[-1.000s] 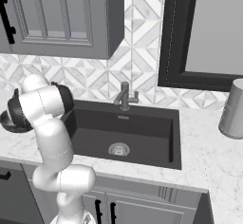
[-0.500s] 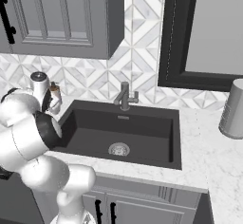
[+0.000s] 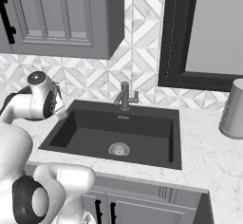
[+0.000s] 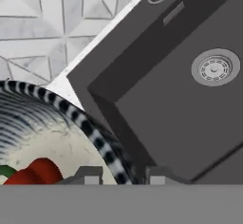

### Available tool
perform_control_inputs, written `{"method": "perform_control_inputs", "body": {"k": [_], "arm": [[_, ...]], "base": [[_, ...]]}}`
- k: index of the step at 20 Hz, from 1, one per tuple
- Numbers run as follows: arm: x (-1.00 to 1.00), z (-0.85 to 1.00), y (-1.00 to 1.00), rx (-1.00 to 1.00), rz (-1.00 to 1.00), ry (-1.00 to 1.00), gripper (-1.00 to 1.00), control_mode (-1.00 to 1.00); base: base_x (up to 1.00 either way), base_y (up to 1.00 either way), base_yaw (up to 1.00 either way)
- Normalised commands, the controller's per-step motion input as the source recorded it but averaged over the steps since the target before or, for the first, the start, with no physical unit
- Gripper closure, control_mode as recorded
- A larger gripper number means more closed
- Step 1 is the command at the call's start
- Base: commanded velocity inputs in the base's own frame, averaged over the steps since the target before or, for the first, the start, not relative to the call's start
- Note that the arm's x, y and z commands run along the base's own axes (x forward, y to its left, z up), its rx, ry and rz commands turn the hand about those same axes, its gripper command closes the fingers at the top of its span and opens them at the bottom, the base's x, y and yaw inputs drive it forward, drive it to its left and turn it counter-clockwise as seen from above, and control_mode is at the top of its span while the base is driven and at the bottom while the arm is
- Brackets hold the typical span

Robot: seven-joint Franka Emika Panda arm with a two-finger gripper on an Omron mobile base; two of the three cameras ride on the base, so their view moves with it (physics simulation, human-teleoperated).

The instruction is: Pick the bell pepper from the sink and place it in the bowl. Then pick the bowl and place it in the microwave. Then close the microwave door and press the start button.

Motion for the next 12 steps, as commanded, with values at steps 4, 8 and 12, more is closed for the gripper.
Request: {"method": "perform_control_inputs", "body": {"k": [4, 8, 12], "arm": [[-0.25, 0.61, -0.72, 0.02, -0.65, 0.13, 1.00, -1.00], [-0.21, 0.57, -0.67, 0.04, -0.69, 0.17, 1.00, -1.00], [-0.43, 0.64, -0.67, 0.20, -0.57, 0.16, 1.00, -1.00]], "base": [[0.00, 0.00, 0.00], [0.00, 0.00, 0.00], [0.00, 0.00, 0.00]]}}
